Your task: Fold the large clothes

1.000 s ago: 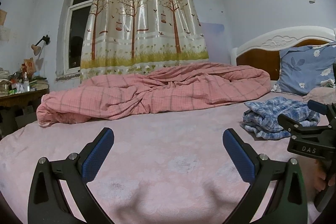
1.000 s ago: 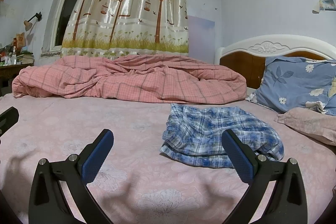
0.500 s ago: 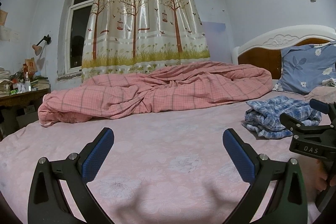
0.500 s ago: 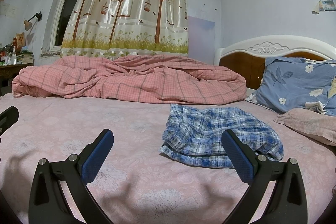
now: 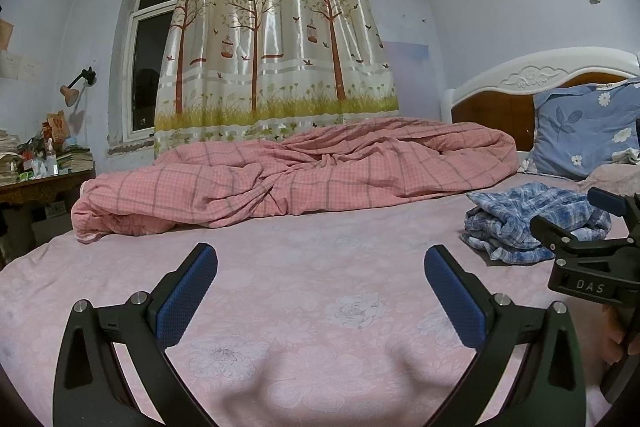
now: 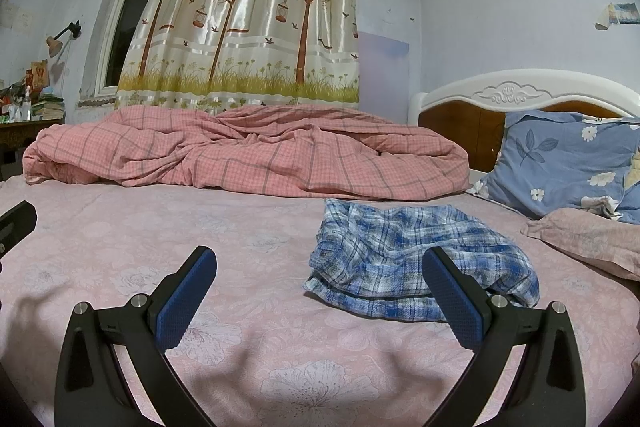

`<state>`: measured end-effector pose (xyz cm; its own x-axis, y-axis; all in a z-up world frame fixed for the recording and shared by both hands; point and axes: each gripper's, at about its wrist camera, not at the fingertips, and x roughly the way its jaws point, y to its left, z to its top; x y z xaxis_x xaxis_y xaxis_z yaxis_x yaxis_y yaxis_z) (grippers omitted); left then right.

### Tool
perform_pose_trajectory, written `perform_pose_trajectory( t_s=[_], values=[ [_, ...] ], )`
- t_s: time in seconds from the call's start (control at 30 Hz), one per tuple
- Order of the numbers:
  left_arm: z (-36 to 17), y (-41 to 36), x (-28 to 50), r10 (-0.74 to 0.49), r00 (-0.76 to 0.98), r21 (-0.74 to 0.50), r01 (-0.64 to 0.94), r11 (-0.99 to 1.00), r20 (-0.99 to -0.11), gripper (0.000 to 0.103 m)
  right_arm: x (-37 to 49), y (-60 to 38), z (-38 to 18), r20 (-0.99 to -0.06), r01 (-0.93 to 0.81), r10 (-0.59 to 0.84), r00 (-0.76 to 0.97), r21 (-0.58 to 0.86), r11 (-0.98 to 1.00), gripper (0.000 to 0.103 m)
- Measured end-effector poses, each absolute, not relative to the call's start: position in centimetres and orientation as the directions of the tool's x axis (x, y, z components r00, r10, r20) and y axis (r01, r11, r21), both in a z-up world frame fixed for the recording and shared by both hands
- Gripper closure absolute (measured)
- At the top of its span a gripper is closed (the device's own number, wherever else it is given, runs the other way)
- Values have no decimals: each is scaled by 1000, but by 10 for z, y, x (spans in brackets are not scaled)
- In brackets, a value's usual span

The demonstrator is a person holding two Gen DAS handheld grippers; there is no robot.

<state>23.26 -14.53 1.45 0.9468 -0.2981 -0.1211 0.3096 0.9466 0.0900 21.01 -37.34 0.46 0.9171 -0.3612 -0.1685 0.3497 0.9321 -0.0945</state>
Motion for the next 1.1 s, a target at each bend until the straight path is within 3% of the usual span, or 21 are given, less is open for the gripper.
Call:
perform_pose_trajectory(
  t_s=[1.1],
  values=[
    [15, -135, 230, -319, 939, 114, 334, 936, -131, 0, 214, -384, 3, -192, 331, -344, 919, -98, 939, 0]
  ],
)
